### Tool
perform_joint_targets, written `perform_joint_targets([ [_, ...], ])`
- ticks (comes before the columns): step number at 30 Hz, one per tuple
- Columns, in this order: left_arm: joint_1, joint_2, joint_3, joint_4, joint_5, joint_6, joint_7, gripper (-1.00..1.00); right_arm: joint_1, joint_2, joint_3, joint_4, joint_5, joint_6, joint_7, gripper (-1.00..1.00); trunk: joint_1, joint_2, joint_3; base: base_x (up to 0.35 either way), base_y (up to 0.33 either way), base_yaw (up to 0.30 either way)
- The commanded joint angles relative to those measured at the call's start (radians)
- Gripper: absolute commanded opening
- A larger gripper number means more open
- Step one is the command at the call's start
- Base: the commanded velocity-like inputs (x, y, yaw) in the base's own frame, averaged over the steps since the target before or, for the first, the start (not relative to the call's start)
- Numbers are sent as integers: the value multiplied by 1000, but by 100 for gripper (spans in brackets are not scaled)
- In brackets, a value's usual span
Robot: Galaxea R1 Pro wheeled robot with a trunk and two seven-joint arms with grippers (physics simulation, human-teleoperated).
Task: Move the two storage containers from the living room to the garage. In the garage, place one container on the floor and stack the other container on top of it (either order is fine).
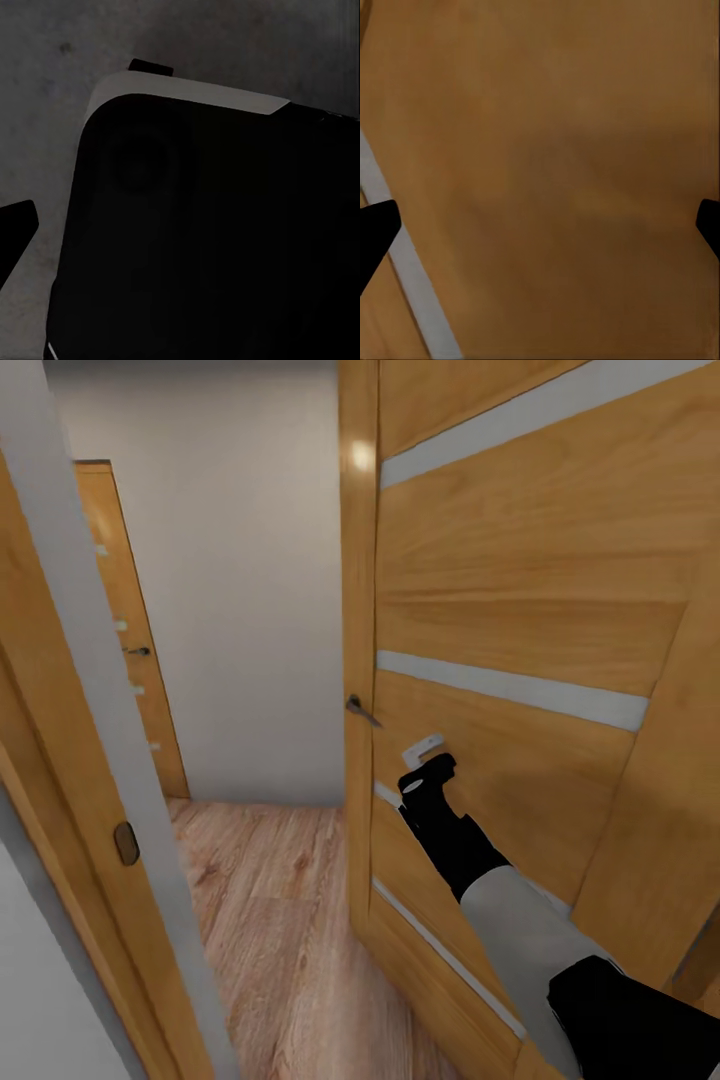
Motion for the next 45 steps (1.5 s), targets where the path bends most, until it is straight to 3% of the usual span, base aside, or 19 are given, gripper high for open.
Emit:
perform_joint_targets([
  [1, 0, 0, -1, 0, 7, -3, 1, 100, -1, 0, -36, -1, 30, 14, -6, 100, 0, 0, -1, 0, -131, 0],
  [33, 0, 2, 0, -2, 9, -3, 1, 100, -1, 0, -28, 18, 26, 0, -16, 100, 0, 0, -1, 0, -43, 0],
  [41, 1, 2, 0, -2, 8, -3, 1, 100, -2, 0, -31, 92, 28, -36, -17, 100, 0, 0, -1, 0, 0, 0],
  [45, 0, 2, -1, -2, 8, -3, 1, 100, -35, 0, -31, 135, 42, -59, -19, 100, 0, 0, -1, 0, 0, 0],
])
